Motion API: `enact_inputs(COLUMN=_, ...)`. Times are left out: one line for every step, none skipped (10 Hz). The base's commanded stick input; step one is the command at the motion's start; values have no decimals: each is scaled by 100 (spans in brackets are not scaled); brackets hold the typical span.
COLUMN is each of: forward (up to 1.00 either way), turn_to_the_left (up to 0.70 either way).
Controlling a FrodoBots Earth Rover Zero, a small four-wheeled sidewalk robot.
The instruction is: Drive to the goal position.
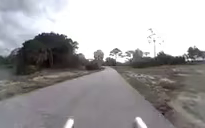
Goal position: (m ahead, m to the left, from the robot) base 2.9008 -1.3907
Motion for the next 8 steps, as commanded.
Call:
enact_inputs(forward=85, turn_to_the_left=0)
enact_inputs(forward=85, turn_to_the_left=0)
enact_inputs(forward=85, turn_to_the_left=0)
enact_inputs(forward=85, turn_to_the_left=0)
enact_inputs(forward=85, turn_to_the_left=0)
enact_inputs(forward=85, turn_to_the_left=0)
enact_inputs(forward=85, turn_to_the_left=0)
enact_inputs(forward=85, turn_to_the_left=0)
